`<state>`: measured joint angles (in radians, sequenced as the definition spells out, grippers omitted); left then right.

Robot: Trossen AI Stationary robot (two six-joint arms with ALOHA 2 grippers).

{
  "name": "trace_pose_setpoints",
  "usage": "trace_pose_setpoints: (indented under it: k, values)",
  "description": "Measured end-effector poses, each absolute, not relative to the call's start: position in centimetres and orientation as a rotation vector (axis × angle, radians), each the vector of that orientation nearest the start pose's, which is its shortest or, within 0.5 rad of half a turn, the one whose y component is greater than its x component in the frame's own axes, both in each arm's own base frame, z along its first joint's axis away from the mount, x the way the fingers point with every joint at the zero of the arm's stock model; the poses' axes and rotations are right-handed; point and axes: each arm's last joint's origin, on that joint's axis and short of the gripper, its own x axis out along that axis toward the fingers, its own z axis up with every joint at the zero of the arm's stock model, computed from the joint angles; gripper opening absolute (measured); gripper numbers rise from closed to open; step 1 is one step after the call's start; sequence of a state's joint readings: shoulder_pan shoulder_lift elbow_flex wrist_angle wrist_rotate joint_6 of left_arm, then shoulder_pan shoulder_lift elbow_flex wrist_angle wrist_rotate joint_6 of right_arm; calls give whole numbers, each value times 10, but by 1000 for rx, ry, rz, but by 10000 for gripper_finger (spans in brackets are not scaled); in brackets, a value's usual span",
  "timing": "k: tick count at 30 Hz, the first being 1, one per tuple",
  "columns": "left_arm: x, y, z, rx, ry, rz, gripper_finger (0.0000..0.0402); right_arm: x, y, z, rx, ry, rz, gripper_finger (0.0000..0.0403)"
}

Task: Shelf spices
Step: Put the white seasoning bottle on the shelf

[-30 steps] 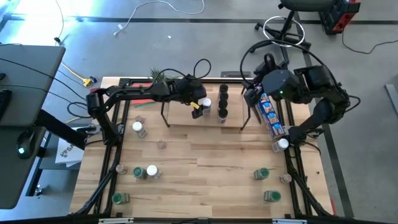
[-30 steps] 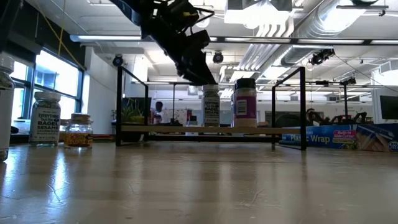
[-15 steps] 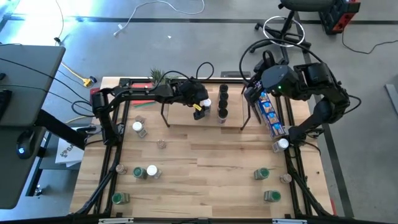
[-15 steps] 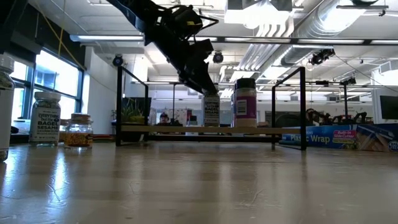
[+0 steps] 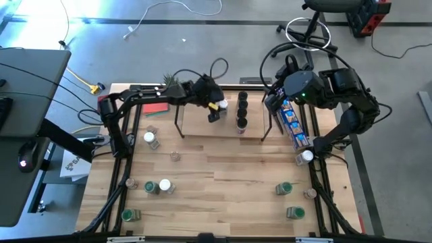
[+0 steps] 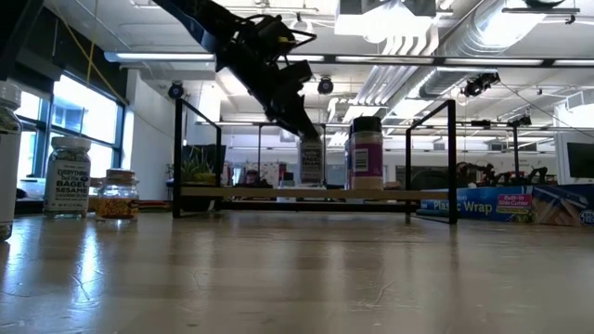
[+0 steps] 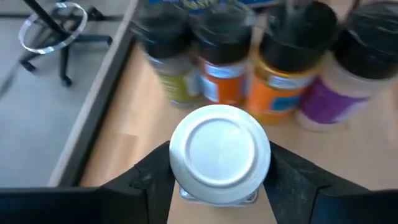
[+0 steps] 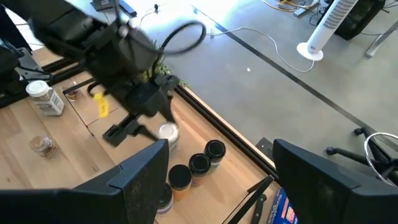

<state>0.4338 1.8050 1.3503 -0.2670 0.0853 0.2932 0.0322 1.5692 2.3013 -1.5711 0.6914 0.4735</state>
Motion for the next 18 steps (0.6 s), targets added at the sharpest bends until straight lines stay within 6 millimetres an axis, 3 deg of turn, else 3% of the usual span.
trace_pose_setpoints:
  k: [10,18]
  values:
    - [335,219,241,64,729,182,194,222,-11,509,155,618,-795,281]
    - [337,231,225,46,731,131,195,222,-11,509,179,608,-804,281]
